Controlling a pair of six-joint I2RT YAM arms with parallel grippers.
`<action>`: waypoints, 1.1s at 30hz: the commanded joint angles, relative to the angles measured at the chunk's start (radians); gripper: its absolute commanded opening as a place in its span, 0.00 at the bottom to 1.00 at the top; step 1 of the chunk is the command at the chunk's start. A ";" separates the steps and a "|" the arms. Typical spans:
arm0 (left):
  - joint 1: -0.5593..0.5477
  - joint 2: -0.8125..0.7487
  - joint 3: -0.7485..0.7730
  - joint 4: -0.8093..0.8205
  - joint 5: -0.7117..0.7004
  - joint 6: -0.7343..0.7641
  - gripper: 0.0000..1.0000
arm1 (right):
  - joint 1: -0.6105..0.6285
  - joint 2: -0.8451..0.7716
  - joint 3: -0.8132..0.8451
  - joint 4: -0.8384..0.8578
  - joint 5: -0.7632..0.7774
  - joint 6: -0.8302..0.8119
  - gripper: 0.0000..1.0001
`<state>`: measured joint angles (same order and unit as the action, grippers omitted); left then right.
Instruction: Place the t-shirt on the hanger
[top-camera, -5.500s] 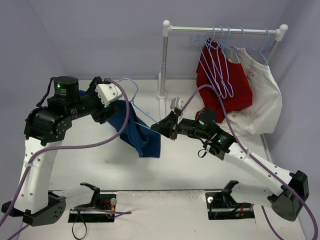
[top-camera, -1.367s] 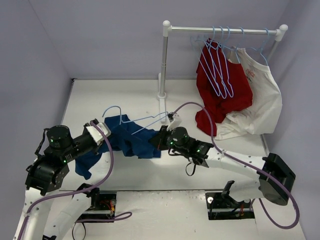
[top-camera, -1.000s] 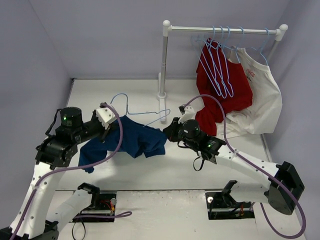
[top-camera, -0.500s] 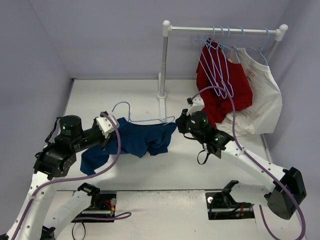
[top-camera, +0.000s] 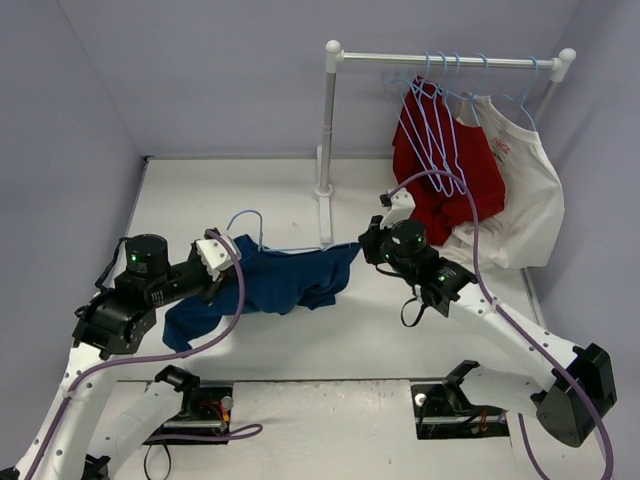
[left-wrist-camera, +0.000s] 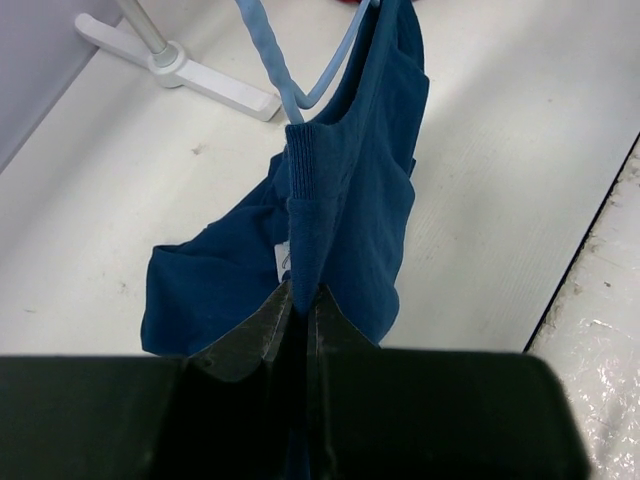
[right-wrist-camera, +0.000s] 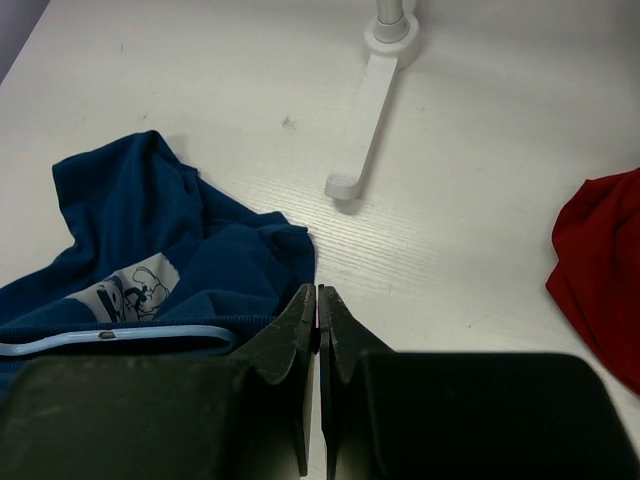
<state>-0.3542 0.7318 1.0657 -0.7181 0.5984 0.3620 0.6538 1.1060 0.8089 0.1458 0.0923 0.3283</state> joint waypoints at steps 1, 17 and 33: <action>-0.002 0.041 0.063 0.059 0.063 -0.005 0.00 | -0.013 -0.025 0.049 0.036 -0.012 -0.066 0.00; -0.091 0.176 0.187 0.068 -0.043 -0.009 0.00 | 0.019 0.015 0.251 0.034 -0.163 -0.101 0.00; -0.184 0.166 0.155 0.225 -0.137 -0.053 0.00 | 0.146 0.186 0.484 -0.004 -0.132 -0.140 0.00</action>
<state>-0.5312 0.9386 1.2785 -0.6339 0.4731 0.3516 0.7564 1.2733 1.2397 0.0869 -0.0593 0.2031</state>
